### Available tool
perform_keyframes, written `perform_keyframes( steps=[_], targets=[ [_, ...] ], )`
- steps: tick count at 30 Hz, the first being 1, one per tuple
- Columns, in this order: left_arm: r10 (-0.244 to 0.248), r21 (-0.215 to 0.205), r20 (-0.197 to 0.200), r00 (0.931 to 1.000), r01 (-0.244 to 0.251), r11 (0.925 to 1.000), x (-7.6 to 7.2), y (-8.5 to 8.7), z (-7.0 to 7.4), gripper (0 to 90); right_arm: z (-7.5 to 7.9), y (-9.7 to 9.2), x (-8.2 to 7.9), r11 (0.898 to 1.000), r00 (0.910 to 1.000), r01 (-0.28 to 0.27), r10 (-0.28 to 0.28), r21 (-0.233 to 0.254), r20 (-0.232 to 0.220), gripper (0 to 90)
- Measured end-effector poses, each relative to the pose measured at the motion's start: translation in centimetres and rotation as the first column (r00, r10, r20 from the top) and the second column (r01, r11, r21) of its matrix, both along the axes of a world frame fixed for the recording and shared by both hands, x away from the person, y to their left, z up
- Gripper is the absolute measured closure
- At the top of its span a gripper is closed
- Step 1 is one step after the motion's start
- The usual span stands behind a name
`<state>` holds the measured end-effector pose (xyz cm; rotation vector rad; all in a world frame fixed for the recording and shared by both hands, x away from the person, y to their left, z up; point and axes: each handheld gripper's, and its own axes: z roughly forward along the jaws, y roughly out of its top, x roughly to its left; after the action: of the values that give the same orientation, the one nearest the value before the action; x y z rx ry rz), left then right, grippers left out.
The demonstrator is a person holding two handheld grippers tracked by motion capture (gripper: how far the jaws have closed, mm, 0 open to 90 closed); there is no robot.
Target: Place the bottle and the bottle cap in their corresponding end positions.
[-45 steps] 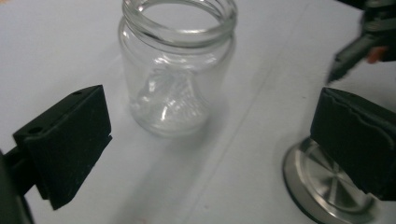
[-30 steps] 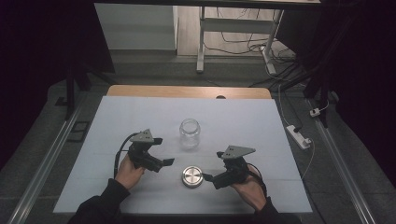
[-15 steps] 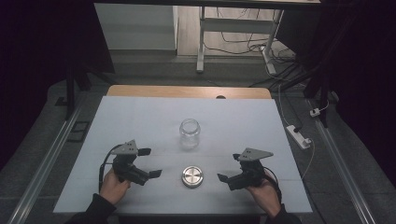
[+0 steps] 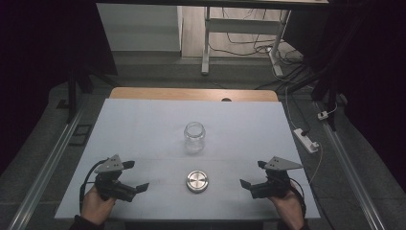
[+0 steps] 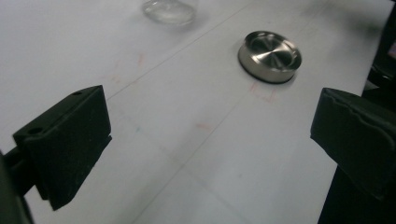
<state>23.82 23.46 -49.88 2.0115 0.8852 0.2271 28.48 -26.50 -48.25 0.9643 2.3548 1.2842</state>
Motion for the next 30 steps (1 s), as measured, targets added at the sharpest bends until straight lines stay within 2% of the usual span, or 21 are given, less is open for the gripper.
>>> perform_keyframes(
  steps=[7,10,14,21,26,30],
  targets=[
    [0.091,0.01,-0.006,0.9959,-0.09,0.9958,-2.2,2.5,-0.4,0.0,-0.1,-2.2,-1.0,0.998,0.9975,0.07,-0.07,0.002,-0.009,0.1],
    [0.135,0.02,-0.009,0.9909,-0.134,0.9907,-3.1,3.3,-0.6,0.0,-0.2,-3.0,-1.4,0.995,0.9948,0.101,-0.101,-0.004,-0.01,0.0],
    [0.173,0.009,-0.027,0.9845,-0.173,0.9849,-3.8,4.4,-1.0,0.0,-0.4,-4.0,-2.0,0.99,0.9903,0.138,-0.138,-0.008,-0.016,0.0],
    [0.226,0.02,-0.057,0.9726,-0.225,0.9742,-4.8,5.5,-1.8,0.0,-0.8,-5.4,-3.0,0.982,0.9808,0.189,-0.19,-0.021,-0.043,0.0],
    [0.252,0.034,-0.094,0.9631,-0.25,0.9676,-5.3,6.1,-2.4,0.0,-1.1,-6.1,-3.7,0.976,0.9738,0.215,-0.217,-0.04,-0.067,0.0],
    [0.261,0.0,-0.098,0.9604,-0.262,0.9651,-5.3,6.5,-2.4,0.0,-1.2,-6.2,-3.9,0.973,0.9702,0.227,-0.23,-0.053,-0.076,0.0]
  ],
)
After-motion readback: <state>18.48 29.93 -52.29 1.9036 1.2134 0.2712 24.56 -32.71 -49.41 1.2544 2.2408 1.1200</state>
